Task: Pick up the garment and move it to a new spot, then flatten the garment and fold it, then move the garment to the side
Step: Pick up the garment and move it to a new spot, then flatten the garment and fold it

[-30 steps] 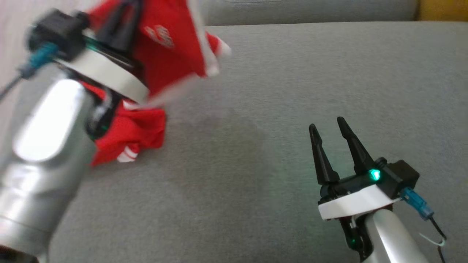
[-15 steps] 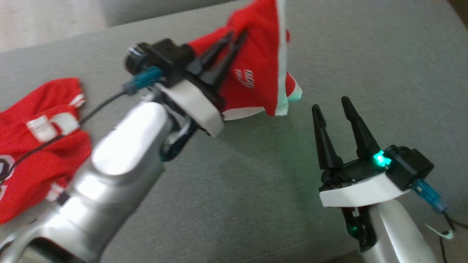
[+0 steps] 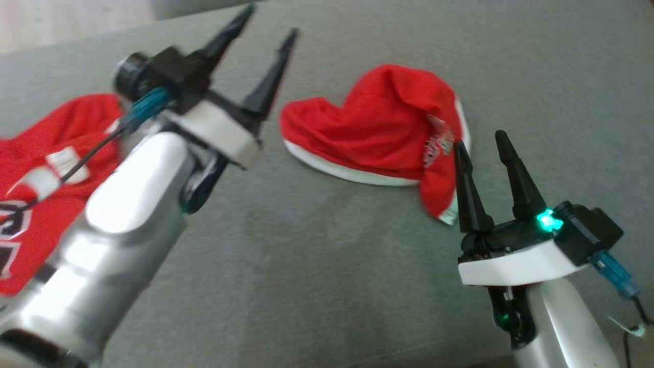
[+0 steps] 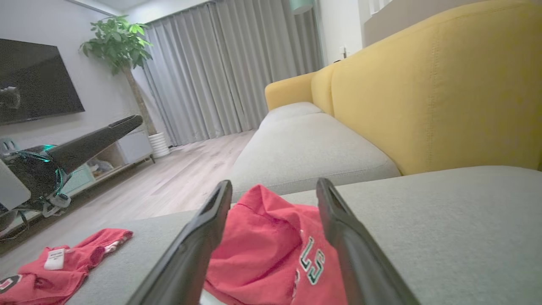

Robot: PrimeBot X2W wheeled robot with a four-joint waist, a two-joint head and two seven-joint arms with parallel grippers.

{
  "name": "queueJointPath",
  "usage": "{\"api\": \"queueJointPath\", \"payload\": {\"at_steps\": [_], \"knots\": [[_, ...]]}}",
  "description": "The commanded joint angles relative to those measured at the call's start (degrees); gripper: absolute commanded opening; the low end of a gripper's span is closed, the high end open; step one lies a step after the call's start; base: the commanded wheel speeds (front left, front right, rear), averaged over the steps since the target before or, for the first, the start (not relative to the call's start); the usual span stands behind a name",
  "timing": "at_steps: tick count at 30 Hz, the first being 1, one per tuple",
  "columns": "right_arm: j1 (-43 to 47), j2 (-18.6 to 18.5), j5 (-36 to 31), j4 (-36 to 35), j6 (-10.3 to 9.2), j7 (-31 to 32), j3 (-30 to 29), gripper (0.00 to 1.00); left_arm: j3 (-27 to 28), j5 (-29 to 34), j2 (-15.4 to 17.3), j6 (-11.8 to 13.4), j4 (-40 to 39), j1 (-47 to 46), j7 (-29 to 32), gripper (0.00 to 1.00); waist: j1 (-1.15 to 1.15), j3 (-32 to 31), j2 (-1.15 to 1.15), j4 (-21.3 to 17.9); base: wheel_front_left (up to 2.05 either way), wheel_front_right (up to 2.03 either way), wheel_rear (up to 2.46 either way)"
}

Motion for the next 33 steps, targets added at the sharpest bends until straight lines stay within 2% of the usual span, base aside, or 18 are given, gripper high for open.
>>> {"api": "queueJointPath", "payload": {"at_steps": [1, 7, 8, 10, 13, 18, 21, 33], "knots": [[0.1, -0.1, -0.6, -1.1, -0.04, -0.5, 0.8, 1.00, 2.8, 0.4, 3.1, 1.2, -2.2, 0.4, -1.7, 1.00, 0.00, -2.6, 0.00, 4.3, 0.00, 0.00, 0.00], [1.5, -0.1, -1.6, 0.5, -0.04, -0.5, -0.3, 1.00, 5.6, -0.1, 7.0, 6.6, -7.4, 11.3, -5.3, 1.00, 0.00, -5.6, 0.00, 9.9, 0.00, 0.00, 0.00], [1.5, -0.1, -1.6, 0.5, -0.04, -0.5, -0.3, 1.00, 5.6, -0.1, 7.0, 6.6, -7.4, 11.3, -5.3, 1.00, 0.00, -5.6, 0.00, 9.9, 0.00, 0.00, 0.00], [2.0, -0.1, -1.9, 1.0, -0.04, -0.5, -0.5, 1.00, 6.7, -0.5, 7.6, 8.7, -10.0, 16.0, -5.9, 1.00, 0.00, -6.5, 0.00, 11.4, 0.00, 0.00, 0.00], [2.6, -0.1, -2.3, 1.7, -0.04, -0.5, -0.2, 1.00, 8.6, -1.3, 7.2, 12.0, -13.9, 23.5, -6.4, 1.00, 0.00, -7.5, 0.00, 12.9, 0.00, 0.00, 0.00], [3.4, -0.1, -2.7, 2.4, -0.04, -0.5, 0.2, 1.00, 11.8, 0.0, 5.3, 15.6, -20.5, 33.1, -6.5, 1.00, 0.00, -8.7, 0.00, 13.8, 0.00, 0.00, 0.00], [3.6, -0.1, -2.9, 2.7, -0.04, -0.5, 0.1, 1.00, 13.6, 1.4, 4.0, 16.1, -22.8, 36.9, -6.5, 1.00, 0.00, -9.0, 0.00, 13.9, 0.00, 0.00, 0.00], [2.9, -0.1, -4.2, 3.7, -0.04, -0.5, 0.0, 1.00, 15.6, 4.9, 1.5, 13.9, -23.6, 39.4, -6.5, 1.00, 0.00, -7.7, 0.00, 13.7, 0.00, 0.00, 0.00]]}}
